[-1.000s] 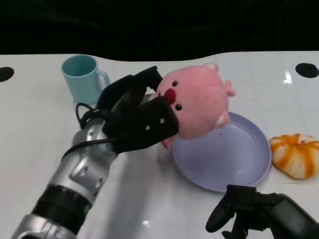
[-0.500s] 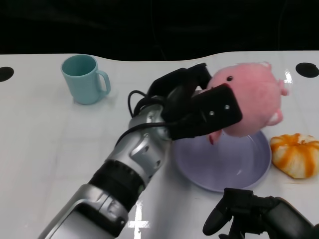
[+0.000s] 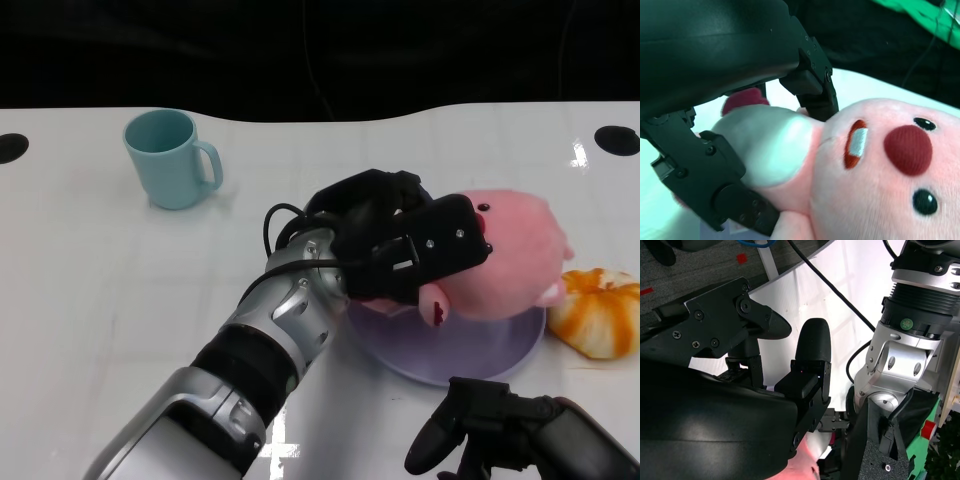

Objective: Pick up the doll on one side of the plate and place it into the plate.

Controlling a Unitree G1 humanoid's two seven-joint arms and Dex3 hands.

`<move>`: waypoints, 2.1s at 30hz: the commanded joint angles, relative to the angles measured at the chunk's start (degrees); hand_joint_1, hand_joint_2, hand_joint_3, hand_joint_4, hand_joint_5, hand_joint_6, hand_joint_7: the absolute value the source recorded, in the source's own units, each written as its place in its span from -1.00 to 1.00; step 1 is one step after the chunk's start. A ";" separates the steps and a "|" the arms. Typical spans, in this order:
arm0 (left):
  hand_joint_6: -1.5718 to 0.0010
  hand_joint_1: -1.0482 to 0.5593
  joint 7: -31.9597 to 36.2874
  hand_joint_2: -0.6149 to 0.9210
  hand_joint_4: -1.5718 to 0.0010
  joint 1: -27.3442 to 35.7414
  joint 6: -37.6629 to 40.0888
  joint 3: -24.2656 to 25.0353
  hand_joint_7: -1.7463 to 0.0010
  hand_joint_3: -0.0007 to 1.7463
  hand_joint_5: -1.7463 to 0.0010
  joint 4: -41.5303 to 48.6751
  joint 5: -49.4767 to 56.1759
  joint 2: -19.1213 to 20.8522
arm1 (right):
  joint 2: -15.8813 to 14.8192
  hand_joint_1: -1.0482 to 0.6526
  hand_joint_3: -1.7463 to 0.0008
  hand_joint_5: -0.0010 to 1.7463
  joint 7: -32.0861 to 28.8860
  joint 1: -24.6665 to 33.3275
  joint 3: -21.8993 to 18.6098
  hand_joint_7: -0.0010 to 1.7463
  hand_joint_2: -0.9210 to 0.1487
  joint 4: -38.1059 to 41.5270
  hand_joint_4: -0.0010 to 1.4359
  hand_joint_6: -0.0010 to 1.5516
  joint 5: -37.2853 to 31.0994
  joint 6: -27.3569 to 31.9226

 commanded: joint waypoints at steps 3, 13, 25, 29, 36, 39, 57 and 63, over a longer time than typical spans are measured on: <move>0.73 -0.55 -5.01 1.00 0.98 -0.20 -1.94 -2.76 0.99 -0.76 0.48 -3.45 1.47 2.33 | -0.78 0.06 -0.06 0.77 0.47 0.02 -0.54 0.38 -0.46 -0.85 -0.12 -0.22 0.23 0.55; 0.97 -0.96 -12.18 1.00 1.00 2.26 -0.18 -5.84 1.00 -0.64 1.00 -12.43 4.28 6.98 | -0.93 0.07 -0.03 0.78 1.37 0.21 -2.04 0.37 -0.49 -0.54 -0.10 -0.21 1.13 -0.44; 0.85 -0.87 -19.39 1.00 0.87 15.22 -0.40 -0.47 0.94 -0.66 0.92 -38.69 -0.77 16.00 | -0.72 0.11 -0.06 0.80 1.93 0.83 -3.53 0.41 -0.47 0.48 -0.10 -0.23 3.37 -2.04; 0.72 -0.71 -19.56 1.00 0.72 20.23 -1.36 3.33 0.88 -0.68 0.82 -45.46 -5.48 17.15 | -0.84 0.09 -0.06 0.80 1.88 0.90 -3.56 0.41 -0.48 0.68 -0.11 -0.24 3.45 -1.84; 0.41 -0.32 -19.27 1.00 0.76 30.12 -1.95 11.32 0.80 -0.80 -0.07 -55.17 -18.80 15.12 | -1.22 0.09 -0.04 0.80 2.02 0.81 -3.76 0.41 -0.48 0.84 -0.10 -0.23 3.24 -2.41; 0.25 -0.17 -18.73 1.00 0.62 33.56 -1.46 13.25 0.72 -0.85 -0.21 -58.06 -22.54 14.31 | -1.19 0.10 -0.05 0.79 2.03 0.84 -3.82 0.40 -0.48 0.84 -0.10 -0.23 3.41 -2.34; -0.13 0.08 -17.51 0.25 -0.22 52.81 6.12 21.23 -0.80 0.76 -0.99 -76.25 -39.40 14.34 | -1.42 0.09 -0.03 0.80 1.85 0.49 -3.37 0.39 -0.50 0.55 -0.12 -0.23 3.00 -1.55; -0.03 0.09 -17.10 0.25 -0.23 59.22 17.36 23.51 -0.97 0.75 -1.00 -85.92 -46.46 16.12 | -1.74 0.08 -0.03 0.79 1.96 0.50 -3.23 0.39 -0.50 0.03 -0.12 -0.23 2.69 -1.34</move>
